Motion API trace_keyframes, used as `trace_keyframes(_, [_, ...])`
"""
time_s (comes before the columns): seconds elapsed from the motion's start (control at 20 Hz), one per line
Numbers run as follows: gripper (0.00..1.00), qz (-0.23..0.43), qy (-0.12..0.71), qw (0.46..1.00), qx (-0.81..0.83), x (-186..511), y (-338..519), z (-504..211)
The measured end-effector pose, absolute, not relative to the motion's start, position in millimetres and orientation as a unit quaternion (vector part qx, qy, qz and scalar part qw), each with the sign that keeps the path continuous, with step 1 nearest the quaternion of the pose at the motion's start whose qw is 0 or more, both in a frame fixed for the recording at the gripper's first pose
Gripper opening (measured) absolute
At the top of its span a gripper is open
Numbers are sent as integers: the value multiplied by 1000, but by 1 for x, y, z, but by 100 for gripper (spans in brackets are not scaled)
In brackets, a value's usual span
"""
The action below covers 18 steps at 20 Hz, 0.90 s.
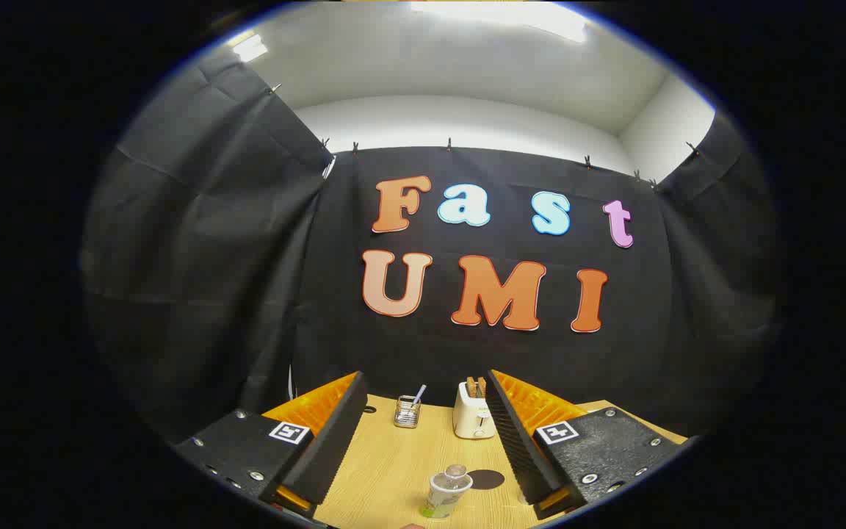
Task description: Take the bottle from table, then pour the juice into the cup, finally place the bottle on the coaster
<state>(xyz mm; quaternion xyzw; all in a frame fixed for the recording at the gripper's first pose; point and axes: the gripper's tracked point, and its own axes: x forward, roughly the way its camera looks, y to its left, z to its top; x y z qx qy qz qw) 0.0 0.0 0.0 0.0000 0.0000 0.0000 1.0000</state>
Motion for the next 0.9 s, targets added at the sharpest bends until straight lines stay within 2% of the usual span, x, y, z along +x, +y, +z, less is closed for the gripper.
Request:
trace_keyframes(0.45, [96,-6,0,1000,17,4,-9,-6])
trace_keyframes(0.7, [96,26,-7,999,24,7,3,-10])
trace_keyframes(0.9, [96,2,10,1000,8,10,-6,-24])
